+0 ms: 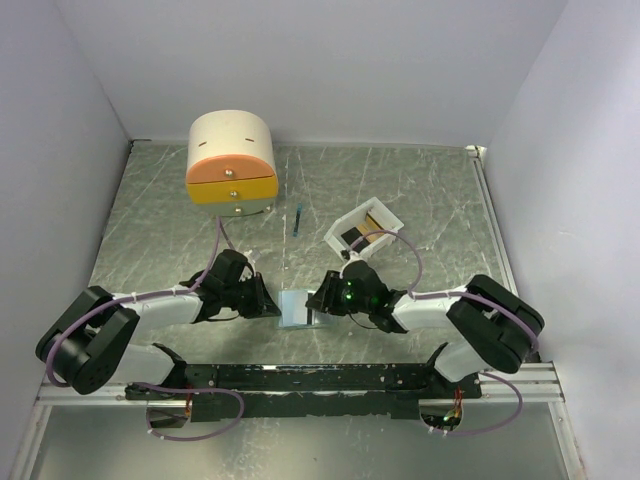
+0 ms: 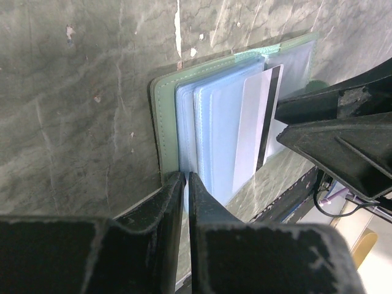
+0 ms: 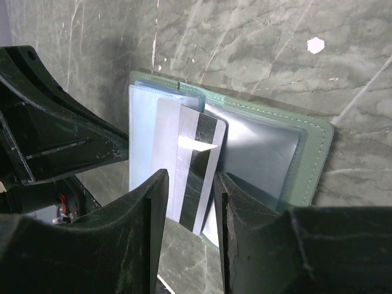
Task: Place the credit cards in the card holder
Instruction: Insert the credit card into the card holder.
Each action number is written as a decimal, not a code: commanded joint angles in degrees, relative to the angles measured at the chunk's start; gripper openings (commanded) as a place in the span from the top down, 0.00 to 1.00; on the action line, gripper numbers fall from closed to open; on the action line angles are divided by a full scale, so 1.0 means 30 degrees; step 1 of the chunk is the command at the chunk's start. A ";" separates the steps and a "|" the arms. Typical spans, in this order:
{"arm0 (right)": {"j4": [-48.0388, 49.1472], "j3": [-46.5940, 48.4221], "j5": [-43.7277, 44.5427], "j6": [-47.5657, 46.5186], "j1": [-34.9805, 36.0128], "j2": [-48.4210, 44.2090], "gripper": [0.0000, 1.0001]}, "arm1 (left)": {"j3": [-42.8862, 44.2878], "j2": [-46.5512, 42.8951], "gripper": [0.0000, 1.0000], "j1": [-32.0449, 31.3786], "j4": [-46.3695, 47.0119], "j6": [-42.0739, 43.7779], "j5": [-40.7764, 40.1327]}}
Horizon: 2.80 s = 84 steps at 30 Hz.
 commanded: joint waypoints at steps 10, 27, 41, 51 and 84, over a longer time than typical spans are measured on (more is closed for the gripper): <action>0.0366 0.0917 -0.0245 -0.0419 0.0208 0.0997 0.66 | 0.0276 0.0346 0.81 -0.0117 0.0085 0.0312 -0.0607; 0.0725 0.1448 -0.0631 -0.0384 0.0425 0.1673 0.69 | 0.0363 0.0504 0.81 -0.0109 -0.0006 0.0426 -0.0676; 0.0679 0.1608 -0.0544 -0.0338 0.0827 0.1879 0.74 | 0.0925 0.0581 0.81 -0.0109 -0.0500 0.0773 -0.0847; -0.1633 0.2269 0.0532 -0.1387 0.0864 0.0466 0.77 | 0.1361 0.0500 0.81 -0.0111 -0.0997 0.0986 -0.0827; -0.4966 0.3855 0.1661 -0.1995 0.1233 0.1404 0.86 | 0.1068 -0.1531 0.64 -0.0109 -0.0858 0.0052 -0.0574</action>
